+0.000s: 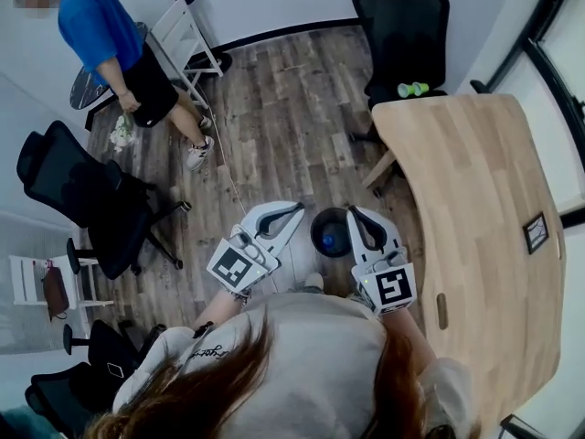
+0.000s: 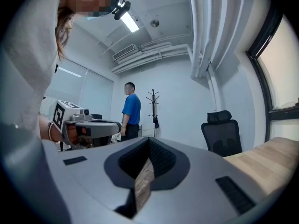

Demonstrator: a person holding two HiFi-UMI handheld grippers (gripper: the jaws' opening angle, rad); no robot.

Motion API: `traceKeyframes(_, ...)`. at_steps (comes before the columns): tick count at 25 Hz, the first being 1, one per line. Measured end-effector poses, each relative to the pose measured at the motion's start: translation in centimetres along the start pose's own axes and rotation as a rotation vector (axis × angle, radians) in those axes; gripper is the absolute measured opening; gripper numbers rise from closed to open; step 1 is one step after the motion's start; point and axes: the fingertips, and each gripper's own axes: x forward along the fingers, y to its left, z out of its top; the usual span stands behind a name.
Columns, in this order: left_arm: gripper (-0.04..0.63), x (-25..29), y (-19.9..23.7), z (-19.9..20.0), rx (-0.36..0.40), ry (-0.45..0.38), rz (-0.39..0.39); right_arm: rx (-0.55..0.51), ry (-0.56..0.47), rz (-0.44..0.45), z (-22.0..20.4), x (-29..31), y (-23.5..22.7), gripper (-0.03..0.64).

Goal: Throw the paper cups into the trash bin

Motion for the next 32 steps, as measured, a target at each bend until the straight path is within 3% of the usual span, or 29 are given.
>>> traceKeyframes(18, 0.002, -8.0, 4.0, 0.8, 0.006, -0.002, 0.220, -0.002, -0.041, 0.251, 1.7, 7.4, 8.5, 0.009)
traceKeyframes(25, 0.003, -10.0, 4.5, 0.7, 0.011, 0.002, 0.255, -0.002, -0.046, 0.277, 1.7, 8.3, 10.3, 0.009)
traceKeyframes(32, 0.003, -10.0, 4.0, 0.6, 0.008, 0.002, 0.239, 0.007, -0.050, 0.263, 1.6, 7.7, 10.5, 0.009)
